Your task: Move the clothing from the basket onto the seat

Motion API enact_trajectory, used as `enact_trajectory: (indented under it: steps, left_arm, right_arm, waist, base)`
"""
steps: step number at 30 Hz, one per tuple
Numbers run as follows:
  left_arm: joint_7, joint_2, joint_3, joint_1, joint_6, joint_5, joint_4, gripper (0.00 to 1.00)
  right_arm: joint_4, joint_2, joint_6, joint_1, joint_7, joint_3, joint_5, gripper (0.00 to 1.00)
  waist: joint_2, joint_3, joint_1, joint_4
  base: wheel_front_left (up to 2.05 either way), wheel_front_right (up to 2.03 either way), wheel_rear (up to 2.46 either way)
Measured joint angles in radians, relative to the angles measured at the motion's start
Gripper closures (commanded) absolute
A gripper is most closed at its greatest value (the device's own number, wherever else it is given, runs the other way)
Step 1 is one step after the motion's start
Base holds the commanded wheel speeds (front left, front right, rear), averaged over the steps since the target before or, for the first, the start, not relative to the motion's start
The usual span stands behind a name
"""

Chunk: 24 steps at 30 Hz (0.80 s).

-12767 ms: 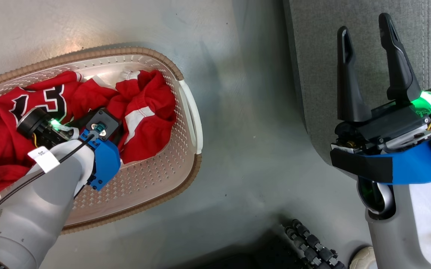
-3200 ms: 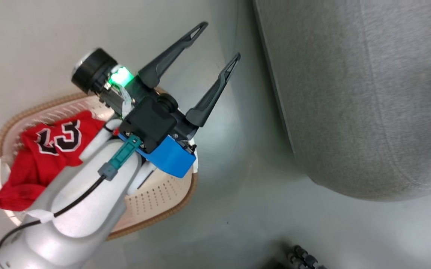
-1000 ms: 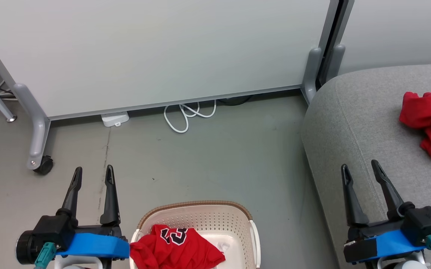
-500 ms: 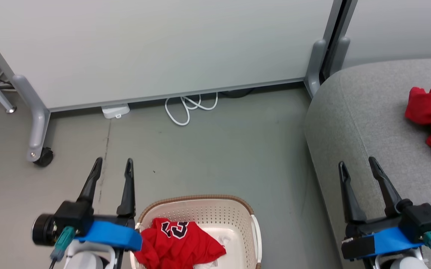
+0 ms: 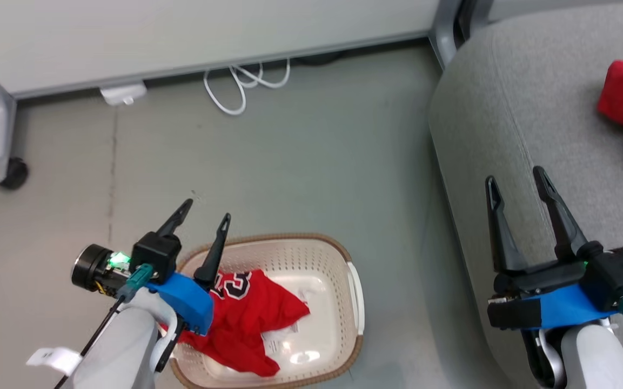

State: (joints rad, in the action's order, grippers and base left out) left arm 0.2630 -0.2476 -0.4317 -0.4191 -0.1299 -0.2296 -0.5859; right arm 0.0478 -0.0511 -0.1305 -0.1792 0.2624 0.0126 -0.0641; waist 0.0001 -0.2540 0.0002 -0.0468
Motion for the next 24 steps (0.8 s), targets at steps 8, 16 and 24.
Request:
enact_trajectory:
  steps: [8,16,24]
  left_arm:
    - [-0.004,-0.061,-0.323,-0.196,0.000,-0.078,-0.253,0.00]
    - [-0.072,-0.100,-0.612,-0.365,0.000,-0.106,-0.395,0.00]
    - [-0.204,-0.117,-0.800,-0.493,0.000,-0.114,-0.506,0.00]
  right_arm:
    - [-0.040,0.000,0.000,-0.063,0.000,0.003,-0.009,0.00]
    - [-0.083,0.000,0.000,-0.128,0.000,0.002,-0.015,0.00]
    - [-0.121,0.000,0.000,-0.179,0.000,-0.003,-0.017,0.00]
  waist:
    - [-0.0001,-0.161,0.0001,-0.051]
    - [-0.0001,-0.320,0.0001,-0.086]
    - [-0.0001,-0.462,0.0001,-0.115]
  base:
    - [0.00,0.00,0.00]
    - [0.00,0.00,0.00]
    - [0.00,0.00,0.00]
